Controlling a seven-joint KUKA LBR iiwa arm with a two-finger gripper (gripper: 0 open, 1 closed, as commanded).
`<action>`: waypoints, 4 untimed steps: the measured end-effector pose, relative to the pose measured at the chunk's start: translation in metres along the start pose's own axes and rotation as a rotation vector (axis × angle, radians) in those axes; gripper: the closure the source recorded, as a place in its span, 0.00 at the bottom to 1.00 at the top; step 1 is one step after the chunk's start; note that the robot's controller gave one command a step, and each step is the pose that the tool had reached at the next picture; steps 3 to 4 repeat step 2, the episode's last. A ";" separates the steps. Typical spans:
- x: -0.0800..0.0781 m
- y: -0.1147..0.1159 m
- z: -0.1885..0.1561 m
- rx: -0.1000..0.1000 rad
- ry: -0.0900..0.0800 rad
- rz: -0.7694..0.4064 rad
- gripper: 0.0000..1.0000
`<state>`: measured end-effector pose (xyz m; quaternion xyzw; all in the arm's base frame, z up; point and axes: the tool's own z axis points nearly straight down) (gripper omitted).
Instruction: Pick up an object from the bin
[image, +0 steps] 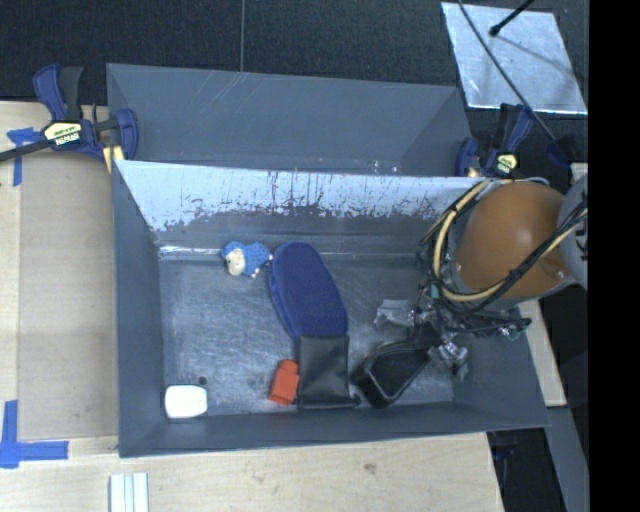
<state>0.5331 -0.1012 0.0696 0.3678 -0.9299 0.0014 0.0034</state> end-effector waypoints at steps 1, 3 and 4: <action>-0.001 -0.001 -0.004 0.005 -0.004 -0.001 1.00; -0.002 -0.019 -0.196 0.006 -0.012 -0.036 1.00; -0.002 -0.019 -0.196 0.006 -0.012 -0.036 1.00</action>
Offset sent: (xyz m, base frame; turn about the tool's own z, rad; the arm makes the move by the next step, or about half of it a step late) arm 0.0000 0.0000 0.0000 0.0000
